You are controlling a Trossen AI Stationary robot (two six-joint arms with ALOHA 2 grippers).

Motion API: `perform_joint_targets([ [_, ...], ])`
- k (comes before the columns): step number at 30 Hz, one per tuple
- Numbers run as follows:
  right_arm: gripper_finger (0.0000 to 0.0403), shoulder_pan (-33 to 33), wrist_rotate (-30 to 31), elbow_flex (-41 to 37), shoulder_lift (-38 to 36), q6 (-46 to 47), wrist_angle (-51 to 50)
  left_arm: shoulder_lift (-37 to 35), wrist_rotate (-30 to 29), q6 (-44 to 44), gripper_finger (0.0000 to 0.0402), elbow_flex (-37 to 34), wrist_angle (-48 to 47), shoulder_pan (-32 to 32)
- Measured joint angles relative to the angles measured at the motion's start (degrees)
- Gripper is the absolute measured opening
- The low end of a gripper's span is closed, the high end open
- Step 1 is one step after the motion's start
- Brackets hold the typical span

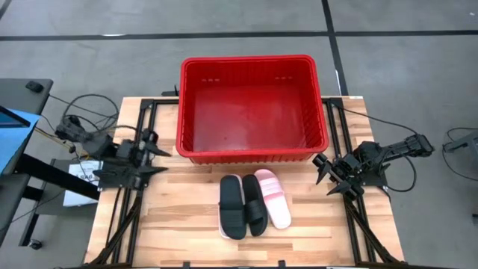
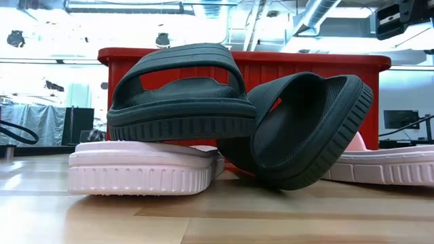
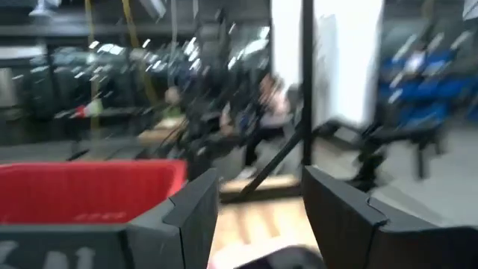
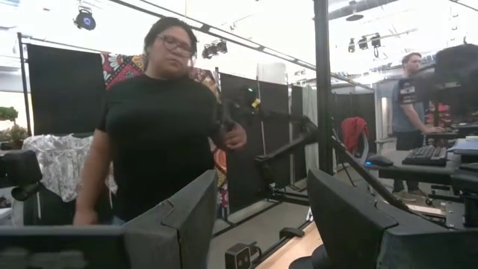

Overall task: Pick and place slides into bin
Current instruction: Put the left black slide into the red bin

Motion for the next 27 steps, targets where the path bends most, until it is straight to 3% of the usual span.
perform_joint_targets([
  [5, 0.0201, 0.0, 0.0, 0.0, 0.0, 0.0, 0.0, 15.6, -4.9, 3.5, 0.0183, 10.5, -2.4, 0.0],
  [16, 0.0201, 0.0, 0.0, 0.0, 0.0, 0.0, 0.0, 44.0, -6.0, 1.6, 0.0183, 36.1, -24.3, 0.0],
  [27, 0.0201, 0.0, 0.0, 0.0, 0.0, 0.0, 0.0, 61.4, -7.7, -6.8, 0.0183, 47.4, -38.2, 1.2],
])
